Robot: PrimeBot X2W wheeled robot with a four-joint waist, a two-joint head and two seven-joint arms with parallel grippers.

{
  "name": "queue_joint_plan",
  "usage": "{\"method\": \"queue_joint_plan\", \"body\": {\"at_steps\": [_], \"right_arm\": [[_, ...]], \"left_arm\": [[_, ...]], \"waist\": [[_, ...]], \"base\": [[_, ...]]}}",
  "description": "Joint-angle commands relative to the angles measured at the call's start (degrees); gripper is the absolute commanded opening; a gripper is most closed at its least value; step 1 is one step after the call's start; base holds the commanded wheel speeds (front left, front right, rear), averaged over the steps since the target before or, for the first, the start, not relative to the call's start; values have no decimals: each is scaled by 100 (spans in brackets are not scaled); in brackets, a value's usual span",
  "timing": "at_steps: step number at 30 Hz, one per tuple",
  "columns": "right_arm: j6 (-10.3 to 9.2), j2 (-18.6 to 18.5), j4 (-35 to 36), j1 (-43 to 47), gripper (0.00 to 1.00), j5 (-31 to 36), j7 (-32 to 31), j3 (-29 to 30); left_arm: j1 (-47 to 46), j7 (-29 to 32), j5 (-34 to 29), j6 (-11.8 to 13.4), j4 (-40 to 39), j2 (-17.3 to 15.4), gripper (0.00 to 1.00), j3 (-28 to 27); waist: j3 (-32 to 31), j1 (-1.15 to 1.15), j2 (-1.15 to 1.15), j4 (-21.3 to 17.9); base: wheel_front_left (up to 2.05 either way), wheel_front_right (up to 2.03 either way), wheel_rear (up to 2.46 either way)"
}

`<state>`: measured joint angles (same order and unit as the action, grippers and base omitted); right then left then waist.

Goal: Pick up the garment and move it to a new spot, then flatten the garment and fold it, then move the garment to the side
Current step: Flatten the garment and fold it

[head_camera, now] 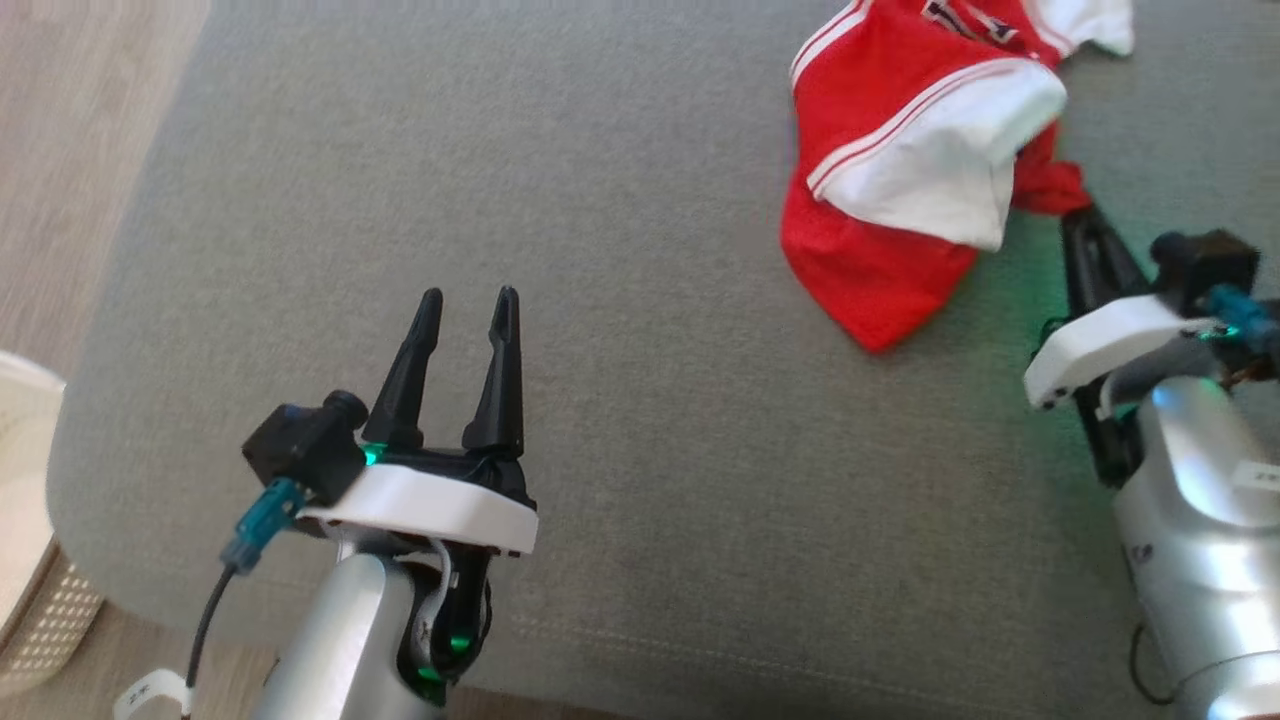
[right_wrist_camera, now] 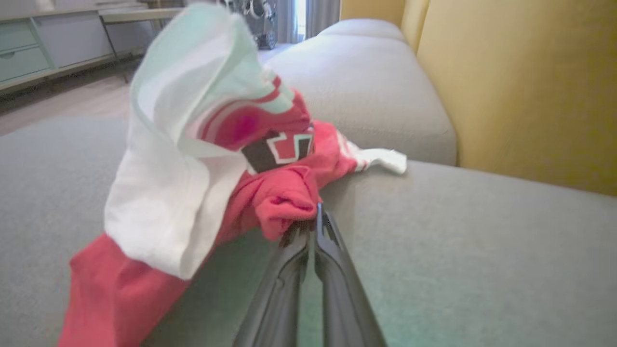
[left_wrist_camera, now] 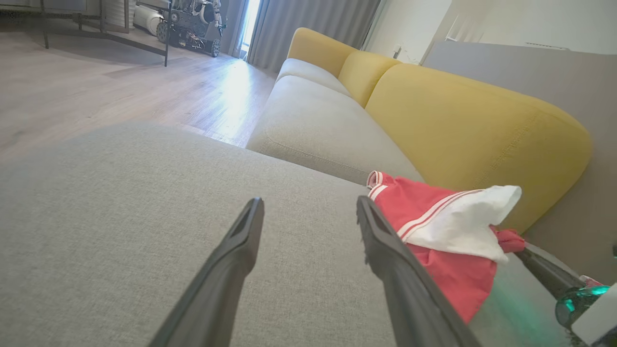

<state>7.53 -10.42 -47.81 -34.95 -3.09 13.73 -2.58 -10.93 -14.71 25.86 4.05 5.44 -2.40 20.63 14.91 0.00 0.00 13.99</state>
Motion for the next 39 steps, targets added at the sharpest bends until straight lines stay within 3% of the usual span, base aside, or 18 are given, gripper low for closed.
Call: {"method": "queue_joint_plan", "body": {"at_steps": [1, 9, 13, 18, 22, 28, 29, 30, 39], "right_arm": [[-4, -93, 403, -107, 0, 9, 93, -21], [-4, -309, 1680, -67, 0, 200, 17, -98], [-4, -553, 2620, -40, 0, 381, -463, 45], [-4, -719, 3525, 223, 0, 599, -1346, 794], [-4, -799, 3586, 570, 0, 740, -1893, 1442], [-4, -798, 2816, 1004, 2, 838, -2193, 2021], [-4, -777, 2702, 1049, 41, 855, -2178, 2063], [-4, -726, 2606, 1087, 100, 859, -2168, 2106], [-4, -176, 2400, 1248, 100, 887, -1784, 2218]], "left_arm": [[-95, -29, -12, -4, -162, -48, 100, -220], [69, -29, 6, -7, -129, -48, 100, -263], [138, -29, 20, -4, -123, -48, 100, -286], [184, -29, 48, -2, -135, -48, 100, -267], [203, -29, 62, -18, -158, -48, 100, -253], [132, -29, 34, -31, -161, -48, 100, -276], [119, -29, 24, -30, -159, -48, 100, -284], [109, -29, 7, -31, -148, -48, 100, -291], [78, -29, -91, -67, -82, -48, 100, -361]], "waist": [[-231, 0, 0, -224], [-628, 0, 0, -577], [-752, 0, 0, -663], [-821, 0, 0, -656], [-792, 0, 0, -604], [-637, 0, 0, -571], [-609, 0, 0, -579], [-587, 0, 0, -595], [-577, 0, 0, -952]], "base": [[0, 0, 0], [0, 0, 0], [0, 0, 0], [0, 0, 0], [0, 0, 0], [0, 0, 0], [0, 0, 0], [0, 0, 0], [0, 0, 0]]}}
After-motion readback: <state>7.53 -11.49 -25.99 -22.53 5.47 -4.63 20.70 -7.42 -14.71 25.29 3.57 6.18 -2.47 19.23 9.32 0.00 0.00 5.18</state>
